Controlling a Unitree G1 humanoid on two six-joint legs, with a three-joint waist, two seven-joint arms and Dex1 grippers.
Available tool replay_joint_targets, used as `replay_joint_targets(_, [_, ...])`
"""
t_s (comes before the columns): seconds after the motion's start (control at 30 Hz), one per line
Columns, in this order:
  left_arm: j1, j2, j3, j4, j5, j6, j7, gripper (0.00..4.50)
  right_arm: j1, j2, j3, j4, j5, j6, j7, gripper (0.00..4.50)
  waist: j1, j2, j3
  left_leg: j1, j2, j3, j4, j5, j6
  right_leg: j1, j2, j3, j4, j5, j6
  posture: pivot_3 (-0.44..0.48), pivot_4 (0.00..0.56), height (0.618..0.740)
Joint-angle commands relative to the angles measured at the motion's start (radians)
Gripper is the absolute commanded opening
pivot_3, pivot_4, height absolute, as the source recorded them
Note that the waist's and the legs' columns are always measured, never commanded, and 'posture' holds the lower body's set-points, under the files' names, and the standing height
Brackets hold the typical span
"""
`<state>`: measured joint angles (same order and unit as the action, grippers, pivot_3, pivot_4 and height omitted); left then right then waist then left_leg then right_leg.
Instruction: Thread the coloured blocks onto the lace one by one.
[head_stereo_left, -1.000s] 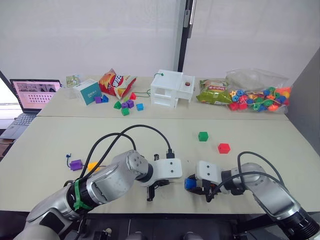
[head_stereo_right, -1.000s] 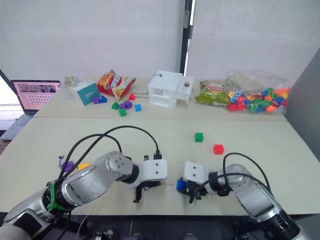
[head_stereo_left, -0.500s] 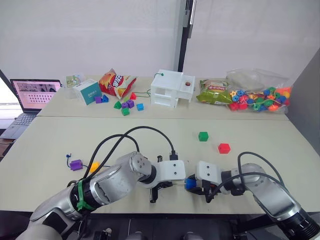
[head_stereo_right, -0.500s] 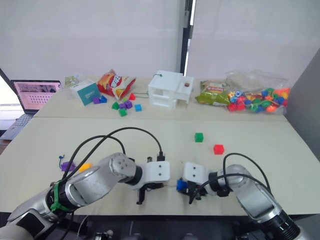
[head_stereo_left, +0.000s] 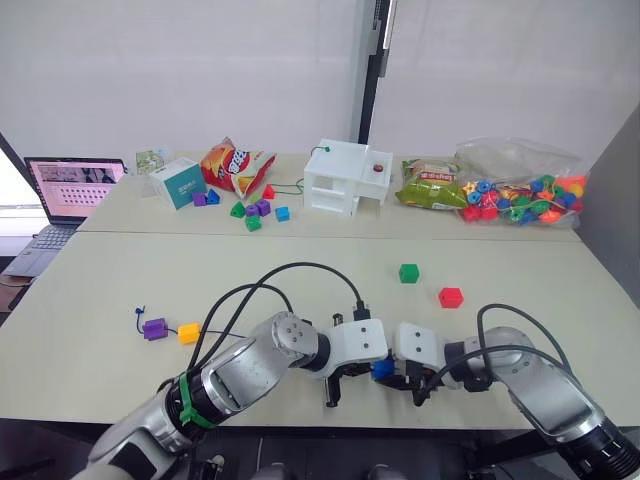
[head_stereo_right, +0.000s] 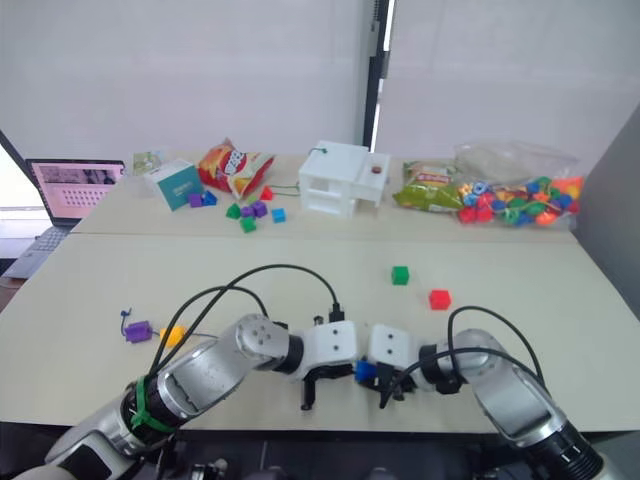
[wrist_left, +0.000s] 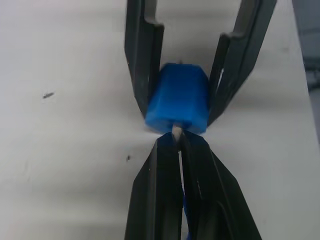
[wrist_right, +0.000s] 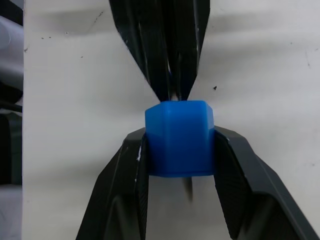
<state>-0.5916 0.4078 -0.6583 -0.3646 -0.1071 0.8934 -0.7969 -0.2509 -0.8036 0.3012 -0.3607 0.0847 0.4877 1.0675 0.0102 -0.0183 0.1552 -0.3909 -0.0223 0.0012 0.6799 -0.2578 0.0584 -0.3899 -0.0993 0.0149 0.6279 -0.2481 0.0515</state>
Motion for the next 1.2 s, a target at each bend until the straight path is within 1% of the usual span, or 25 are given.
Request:
replay_joint_targets(0.03, [0.011, -0.052, 0.064, 0.013, -0.024, -0.127, 0.017, 0.03, 0.016, 0.012, 0.038, 0.0, -0.009, 0.003, -0.003, 1.3, 0.005, -0.001, 0.0, 0.0, 0.0, 0.0, 0.0, 0.0, 0.0, 0.0, 0.0, 0.0, 0.0, 0.0, 0.0, 0.0, 0.15, 0.74])
replay_joint_targets(0.13, [0.019, -0.032, 0.092, 0.029, -0.034, -0.146, -0.01, 1.08, 0.015, 0.013, 0.036, -0.001, -0.009, 0.006, -0.002, 1.3, 0.005, -0.001, 0.0, 0.0, -0.001, 0.0, 0.001, 0.001, -0.001, 0.001, -0.001, -0.001, -0.002, 0.0, 0.0, 0.0, 0.15, 0.74])
replay_joint_targets(0.17, [0.023, -0.03, 0.11, 0.026, -0.051, -0.141, -0.022, 1.3, 0.016, 0.013, 0.036, -0.001, -0.01, 0.006, -0.002, 1.3, 0.004, -0.001, 0.0, 0.0, 0.0, 0.0, 0.001, 0.001, -0.001, 0.001, -0.001, -0.001, -0.002, 0.0, 0.0, 0.0, 0.15, 0.74])
replay_joint_targets(0.2, [0.026, -0.029, 0.121, 0.025, -0.062, -0.137, -0.03, 1.66, 0.016, 0.013, 0.035, -0.001, -0.01, 0.006, -0.002, 1.3, 0.002, -0.001, 0.0, 0.0, 0.0, 0.0, 0.001, 0.001, -0.001, 0.001, -0.001, -0.001, -0.001, 0.0, 0.0, 0.0, 0.15, 0.74])
replay_joint_targets(0.23, [0.027, -0.011, 0.146, 0.019, -0.078, -0.136, -0.051, 1.93, 0.017, 0.011, 0.035, 0.0, -0.011, 0.005, -0.001, 1.3, 0.002, -0.001, 0.0, 0.0, 0.0, -0.001, 0.0, 0.001, -0.001, 0.0, -0.001, -0.001, -0.001, 0.0, 0.0, 0.0, 0.15, 0.74])
replay_joint_targets(0.27, [0.033, 0.012, 0.188, 0.016, -0.115, -0.128, -0.087, 2.35, 0.018, 0.009, 0.035, 0.003, -0.013, 0.003, 0.0, 1.3, 0.001, 0.0, 0.0, 0.0, 0.0, -0.001, 0.0, 0.001, -0.001, 0.0, 0.0, -0.001, 0.0, 0.0, 0.0, 0.0, 0.15, 0.74])
replay_joint_targets(0.3, [0.042, 0.04, 0.221, 0.013, -0.145, -0.128, -0.121, 2.64, 0.018, 0.009, 0.035, 0.006, -0.014, 0.002, 0.001, 1.3, -0.001, 0.0, 0.0, 0.0, 0.0, -0.001, 0.0, 0.001, -0.001, 0.0, 0.0, -0.001, 0.0, 0.0, 0.0, 0.0, 0.15, 0.74])
replay_joint_targets(0.37, [0.053, 0.07, 0.252, 0.012, -0.179, -0.129, -0.155, 2.64, 0.017, 0.009, 0.035, 0.009, -0.014, 0.0, 0.001, 1.3, -0.004, 0.0, 0.0, 0.0, 0.0, -0.001, -0.001, 0.0, -0.002, -0.001, 0.0, -0.001, 0.0, 0.0, -0.001, 0.0, 0.15, 0.74])
replay_joint_targets(0.43, [0.076, 0.119, 0.246, 0.02, -0.175, -0.19, -0.202, 2.64, 0.017, 0.006, 0.034, 0.012, -0.015, -0.002, 0.003, 1.3, -0.004, 0.0, 0.0, 0.0, 0.0, -0.001, -0.001, 0.0, -0.002, -0.001, 0.0, -0.001, 0.0, 0.0, -0.001, 0.0, 0.15, 0.74])
replay_joint_targets(0.53, [0.096, 0.152, 0.228, 0.05, -0.148, -0.257, -0.224, 2.64, 0.016, 0.003, 0.031, 0.014, -0.016, -0.002, 0.005, 1.3, -0.002, 0.0, 0.0, 0.0, 0.0, -0.001, -0.001, 0.0, -0.002, -0.001, 0.0, -0.001, 0.0, 0.0, -0.001, 0.0, 0.15, 0.74])
replay_joint_targets(0.7, [0.118, 0.146, 0.209, 0.07, -0.134, -0.295, -0.227, 2.64, 0.018, -0.004, 0.025, 0.008, -0.013, 0.003, 0.005, 1.3, 0.001, 0.0, 0.0, 0.0, 0.0, -0.001, -0.001, 0.0, -0.002, 0.0, -0.001, -0.001, -0.001, 0.0, -0.001, 0.0, 0.15, 0.74])
replay_joint_targets(0.77, [0.136, 0.136, 0.19, 0.068, -0.116, -0.299, -0.209, 2.64, 0.021, -0.006, 0.023, 0.004, -0.012, 0.007, 0.005, 1.3, 0.001, 0.0, 0.0, 0.0, 0.0, -0.001, -0.001, 0.0, -0.002, -0.001, -0.001, -0.001, 0.0, 0.0, -0.001, 0.0, 0.15, 0.74])
replay_joint_targets(0.9, [0.17, 0.137, 0.147, 0.084, -0.047, -0.351, -0.181, 2.64, 0.026, -0.012, 0.019, -0.004, -0.01, 0.013, 0.004, 1.3, 0.001, 0.0, 0.0, 0.0, 0.0, -0.001, -0.002, 0.0, -0.002, -0.001, -0.001, -0.001, 0.0, 0.0, -0.001, 0.0, 0.15, 0.74])
replay_joint_targets(1.0, [0.188, 0.132, 0.127, 0.096, -0.016, -0.369, -0.169, 1.82, 0.026, -0.016, 0.014, -0.007, -0.009, 0.016, 0.004, 1.3, 0.003, 0.0, 0.0, 0.0, 0.0, -0.001, -0.001, 0.0, -0.002, -0.001, -0.001, -0.001, 0.0, 0.0, -0.001, 0.0, 0.15, 0.74])
replay_joint_targets(1.17, [0.191, 0.09, 0.137, 0.113, -0.007, -0.395, -0.142, 0.18, 0.027, -0.022, 0.013, -0.013, -0.005, 0.02, 0.003, 1.3, 0.004, 0.0, 0.0, 0.0, 0.0, -0.001, -0.001, 0.0, -0.002, 0.0, -0.002, -0.001, -0.001, 0.0, -0.001, 0.0, 0.15, 0.74])
replay_joint_targets(1.2, [0.192, 0.088, 0.137, 0.112, -0.006, -0.398, -0.143, 0.06, 0.028, -0.022, 0.014, -0.014, -0.005, 0.021, 0.003, 1.3, 0.004, 0.0, 0.0, 0.0, 0.0, -0.001, -0.001, 0.0, -0.002, 0.0, -0.002, -0.001, -0.001, 0.0, -0.001, 0.0, 0.15, 0.74])
